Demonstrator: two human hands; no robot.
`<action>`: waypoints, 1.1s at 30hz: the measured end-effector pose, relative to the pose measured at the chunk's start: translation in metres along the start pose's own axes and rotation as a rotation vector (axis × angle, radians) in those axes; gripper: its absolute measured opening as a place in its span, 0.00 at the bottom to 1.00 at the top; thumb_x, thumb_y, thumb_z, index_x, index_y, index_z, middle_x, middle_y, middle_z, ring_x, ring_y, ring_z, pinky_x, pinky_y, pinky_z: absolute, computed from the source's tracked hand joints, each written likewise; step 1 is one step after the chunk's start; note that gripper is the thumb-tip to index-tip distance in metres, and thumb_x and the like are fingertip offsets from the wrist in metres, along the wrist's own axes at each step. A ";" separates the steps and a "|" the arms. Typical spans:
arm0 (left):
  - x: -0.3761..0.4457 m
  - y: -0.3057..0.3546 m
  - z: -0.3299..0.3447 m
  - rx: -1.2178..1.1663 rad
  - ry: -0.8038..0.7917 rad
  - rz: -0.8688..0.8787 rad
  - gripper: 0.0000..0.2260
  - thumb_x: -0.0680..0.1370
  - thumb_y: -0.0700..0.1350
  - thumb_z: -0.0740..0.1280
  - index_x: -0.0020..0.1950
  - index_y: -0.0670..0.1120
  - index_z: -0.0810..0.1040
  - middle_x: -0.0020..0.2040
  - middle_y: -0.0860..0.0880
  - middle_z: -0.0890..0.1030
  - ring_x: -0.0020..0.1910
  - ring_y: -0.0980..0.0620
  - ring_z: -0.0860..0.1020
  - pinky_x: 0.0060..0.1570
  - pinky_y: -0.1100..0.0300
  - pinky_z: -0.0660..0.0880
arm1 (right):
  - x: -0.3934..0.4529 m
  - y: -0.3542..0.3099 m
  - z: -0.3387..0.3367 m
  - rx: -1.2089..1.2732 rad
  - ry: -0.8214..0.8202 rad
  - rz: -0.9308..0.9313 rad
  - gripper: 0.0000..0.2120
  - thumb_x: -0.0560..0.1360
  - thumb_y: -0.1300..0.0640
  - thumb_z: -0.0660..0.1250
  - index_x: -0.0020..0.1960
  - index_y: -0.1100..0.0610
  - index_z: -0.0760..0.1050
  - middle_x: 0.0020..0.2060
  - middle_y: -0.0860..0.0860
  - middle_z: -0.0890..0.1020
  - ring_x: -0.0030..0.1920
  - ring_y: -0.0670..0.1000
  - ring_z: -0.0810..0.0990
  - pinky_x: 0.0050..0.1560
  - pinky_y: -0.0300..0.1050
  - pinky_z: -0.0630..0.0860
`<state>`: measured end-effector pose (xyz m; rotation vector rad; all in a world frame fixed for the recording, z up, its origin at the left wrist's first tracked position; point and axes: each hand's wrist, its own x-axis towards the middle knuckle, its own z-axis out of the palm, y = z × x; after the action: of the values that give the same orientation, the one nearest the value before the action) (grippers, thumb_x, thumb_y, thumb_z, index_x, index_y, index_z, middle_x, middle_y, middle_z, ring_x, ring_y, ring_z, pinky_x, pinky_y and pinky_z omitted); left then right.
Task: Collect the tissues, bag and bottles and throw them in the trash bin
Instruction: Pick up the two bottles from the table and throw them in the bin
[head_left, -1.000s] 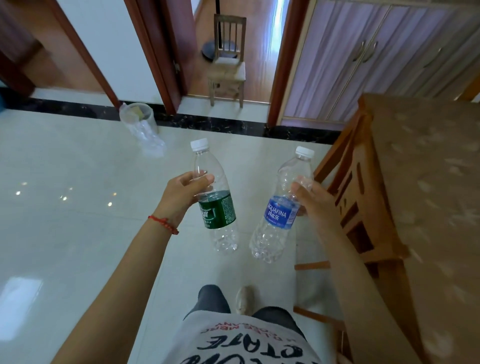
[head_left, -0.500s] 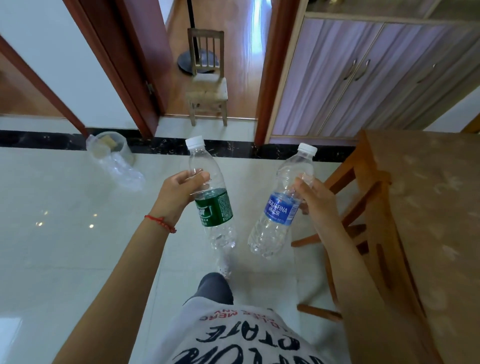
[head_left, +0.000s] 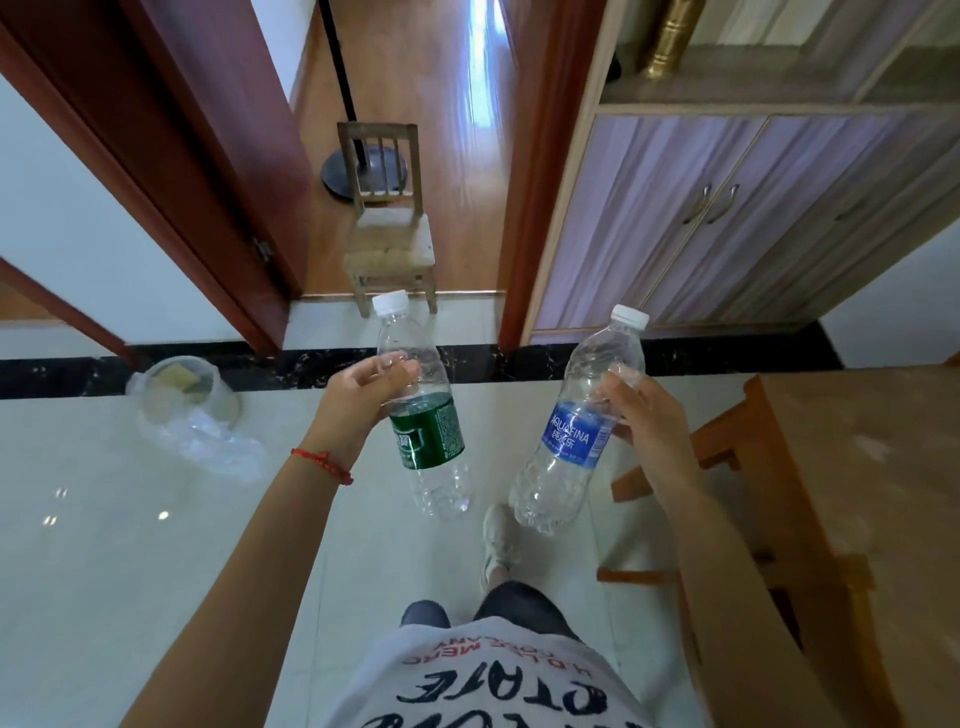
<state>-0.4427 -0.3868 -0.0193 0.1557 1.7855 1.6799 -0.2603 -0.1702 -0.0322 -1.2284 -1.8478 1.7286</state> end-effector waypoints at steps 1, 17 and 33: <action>0.016 0.005 0.004 -0.014 0.006 -0.003 0.07 0.73 0.44 0.67 0.50 0.46 0.79 0.48 0.45 0.82 0.48 0.48 0.80 0.49 0.57 0.77 | 0.014 -0.005 0.001 0.016 -0.020 -0.016 0.14 0.71 0.45 0.68 0.50 0.53 0.74 0.42 0.47 0.81 0.37 0.40 0.82 0.35 0.30 0.77; 0.235 0.101 0.091 0.021 -0.127 -0.022 0.26 0.55 0.57 0.74 0.49 0.49 0.78 0.47 0.48 0.83 0.44 0.54 0.82 0.41 0.65 0.78 | 0.231 -0.090 -0.008 0.071 0.048 -0.035 0.05 0.70 0.49 0.68 0.39 0.49 0.74 0.37 0.44 0.79 0.35 0.40 0.80 0.37 0.36 0.77; 0.410 0.167 0.224 0.281 -0.609 -0.044 0.04 0.73 0.41 0.68 0.45 0.41 0.79 0.43 0.41 0.81 0.43 0.47 0.79 0.50 0.52 0.75 | 0.298 -0.113 -0.029 0.284 0.485 -0.066 0.04 0.75 0.57 0.64 0.48 0.52 0.77 0.44 0.48 0.83 0.44 0.48 0.82 0.44 0.38 0.79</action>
<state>-0.6958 0.0395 -0.0094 0.6701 1.5206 1.1676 -0.4509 0.0863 -0.0140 -1.3073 -1.3007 1.4329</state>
